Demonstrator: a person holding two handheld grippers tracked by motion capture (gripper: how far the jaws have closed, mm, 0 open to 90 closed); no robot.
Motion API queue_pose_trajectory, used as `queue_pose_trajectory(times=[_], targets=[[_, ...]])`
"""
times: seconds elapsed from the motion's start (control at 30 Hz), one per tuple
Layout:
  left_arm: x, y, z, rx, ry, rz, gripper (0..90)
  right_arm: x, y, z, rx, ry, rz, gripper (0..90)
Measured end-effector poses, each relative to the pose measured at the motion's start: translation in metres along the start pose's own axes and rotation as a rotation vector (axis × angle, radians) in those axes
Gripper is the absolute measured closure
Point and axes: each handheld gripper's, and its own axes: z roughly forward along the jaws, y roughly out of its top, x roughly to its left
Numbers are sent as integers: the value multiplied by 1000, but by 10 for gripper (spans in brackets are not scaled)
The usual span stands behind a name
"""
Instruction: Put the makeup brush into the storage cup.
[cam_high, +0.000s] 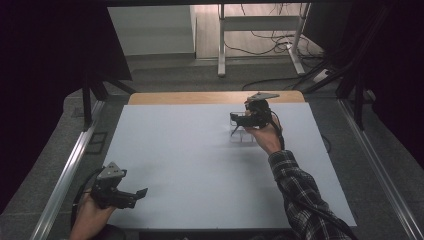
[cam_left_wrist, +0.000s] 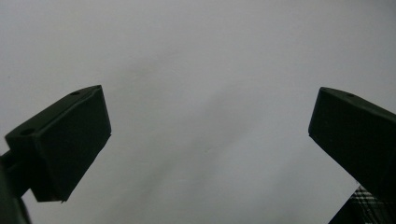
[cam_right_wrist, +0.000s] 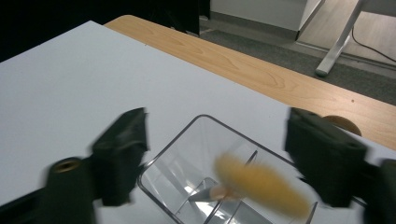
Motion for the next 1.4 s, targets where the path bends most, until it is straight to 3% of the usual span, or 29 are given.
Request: queue_pose_trajectory(times=[0.07, 0.13, 0.6, 1.0, 1.4], targets=[[0, 0, 0, -1, 0, 0, 0, -1, 0, 1, 14, -8, 18, 59], [0, 0, 0, -1, 0, 1, 0, -1, 0, 1, 34, -13, 14, 34], [0, 0, 0, -1, 1, 1, 0, 2, 0, -5, 61, -6, 15, 23], [0, 0, 0, -4, 6, 2, 0, 8, 0, -13, 79, 16, -25, 21], [-1, 0, 0, -5, 9, 3, 0, 7, -5, -22, 90, 30, -10, 20]])
